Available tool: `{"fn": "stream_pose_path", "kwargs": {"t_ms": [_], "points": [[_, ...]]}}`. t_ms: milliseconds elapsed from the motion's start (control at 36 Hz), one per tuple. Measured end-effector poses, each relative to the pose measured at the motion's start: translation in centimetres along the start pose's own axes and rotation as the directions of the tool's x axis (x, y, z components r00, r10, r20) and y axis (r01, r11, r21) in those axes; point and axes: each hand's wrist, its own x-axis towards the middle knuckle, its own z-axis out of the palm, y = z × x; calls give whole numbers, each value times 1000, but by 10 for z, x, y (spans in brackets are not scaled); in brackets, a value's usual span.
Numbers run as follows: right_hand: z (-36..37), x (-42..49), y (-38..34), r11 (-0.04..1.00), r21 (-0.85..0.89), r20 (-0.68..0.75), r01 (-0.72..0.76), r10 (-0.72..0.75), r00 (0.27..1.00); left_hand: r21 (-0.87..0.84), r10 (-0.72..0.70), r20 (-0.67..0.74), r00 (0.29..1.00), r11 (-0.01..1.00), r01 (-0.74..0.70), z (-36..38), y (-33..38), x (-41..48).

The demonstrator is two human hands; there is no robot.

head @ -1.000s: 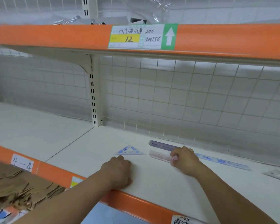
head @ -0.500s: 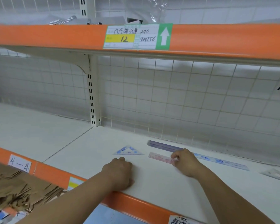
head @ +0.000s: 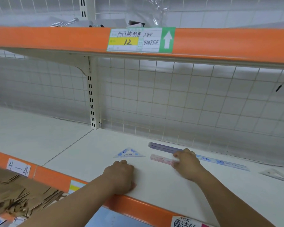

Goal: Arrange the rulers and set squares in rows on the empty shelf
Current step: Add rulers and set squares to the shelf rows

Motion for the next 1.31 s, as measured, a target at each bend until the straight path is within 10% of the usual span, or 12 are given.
{"fn": "stream_pose_path", "kwargs": {"t_ms": [389, 1306], "points": [[-14, -53, -24, 988, -133, -30, 81, -85, 996, 18, 132, -14, 991, 991, -132, 0, 19, 5], [-43, -173, 35, 921, -187, -175, -342, 311, 934, 43, 543, -119, 831, 839, -543, 0, 121, 1]]}}
